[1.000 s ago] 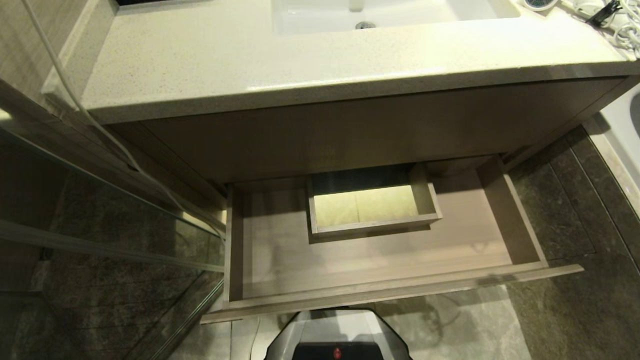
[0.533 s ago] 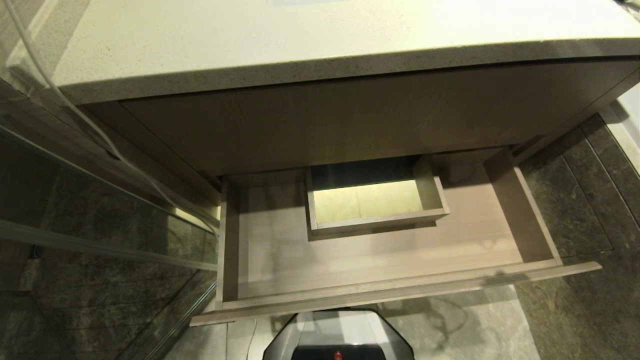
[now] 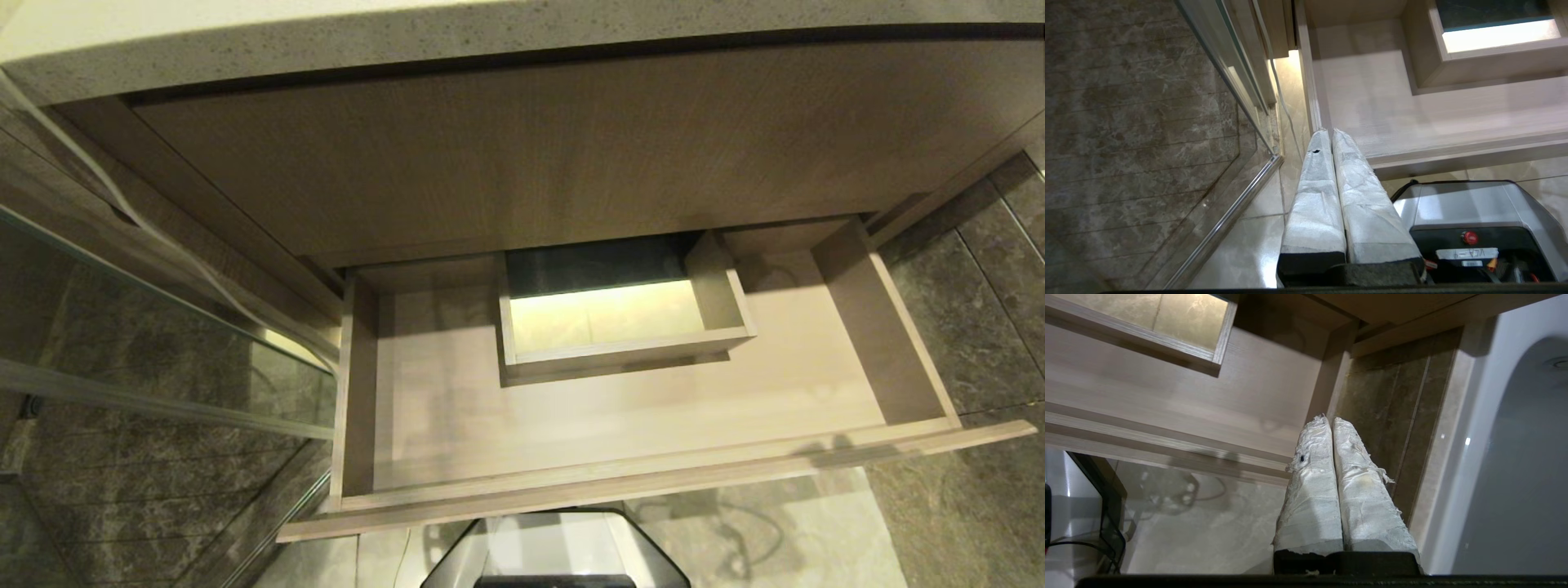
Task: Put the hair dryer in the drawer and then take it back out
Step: Close the drawer
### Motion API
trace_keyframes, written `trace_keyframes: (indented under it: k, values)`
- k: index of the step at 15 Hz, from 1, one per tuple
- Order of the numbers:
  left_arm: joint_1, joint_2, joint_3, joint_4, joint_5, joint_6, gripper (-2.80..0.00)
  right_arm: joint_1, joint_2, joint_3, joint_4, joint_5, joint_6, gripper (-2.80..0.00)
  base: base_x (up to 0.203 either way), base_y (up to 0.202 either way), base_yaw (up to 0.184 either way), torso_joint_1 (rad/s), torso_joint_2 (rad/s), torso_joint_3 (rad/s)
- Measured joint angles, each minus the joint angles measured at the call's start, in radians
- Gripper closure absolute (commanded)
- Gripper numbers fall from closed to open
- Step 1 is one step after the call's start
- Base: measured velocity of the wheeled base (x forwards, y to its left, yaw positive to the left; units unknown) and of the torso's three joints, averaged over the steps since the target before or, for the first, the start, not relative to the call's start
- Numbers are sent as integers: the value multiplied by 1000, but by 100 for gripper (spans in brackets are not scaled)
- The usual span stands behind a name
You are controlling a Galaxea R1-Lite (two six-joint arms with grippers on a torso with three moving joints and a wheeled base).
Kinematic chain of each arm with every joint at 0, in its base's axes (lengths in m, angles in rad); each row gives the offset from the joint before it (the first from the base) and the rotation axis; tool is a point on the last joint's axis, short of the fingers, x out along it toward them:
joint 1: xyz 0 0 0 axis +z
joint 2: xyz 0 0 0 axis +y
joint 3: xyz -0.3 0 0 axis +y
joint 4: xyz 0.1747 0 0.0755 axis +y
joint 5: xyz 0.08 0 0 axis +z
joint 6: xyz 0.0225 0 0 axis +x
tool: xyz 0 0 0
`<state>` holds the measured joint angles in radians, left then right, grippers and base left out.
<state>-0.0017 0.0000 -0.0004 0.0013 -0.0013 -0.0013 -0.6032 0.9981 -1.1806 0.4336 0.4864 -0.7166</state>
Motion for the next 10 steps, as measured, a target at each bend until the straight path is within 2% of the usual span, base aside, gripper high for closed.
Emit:
trace_keyframes:
  k: [5, 10]
  values:
    - [0, 0, 0, 1, 0, 0, 0, 1, -6, 12, 1, 0, -2, 0, 0, 0, 0, -300, 428, 147]
    - [0, 0, 0, -1, 0, 0, 0, 1, -6, 19, -1, 0, -5, 0, 0, 0, 0, -77, 394, 304]
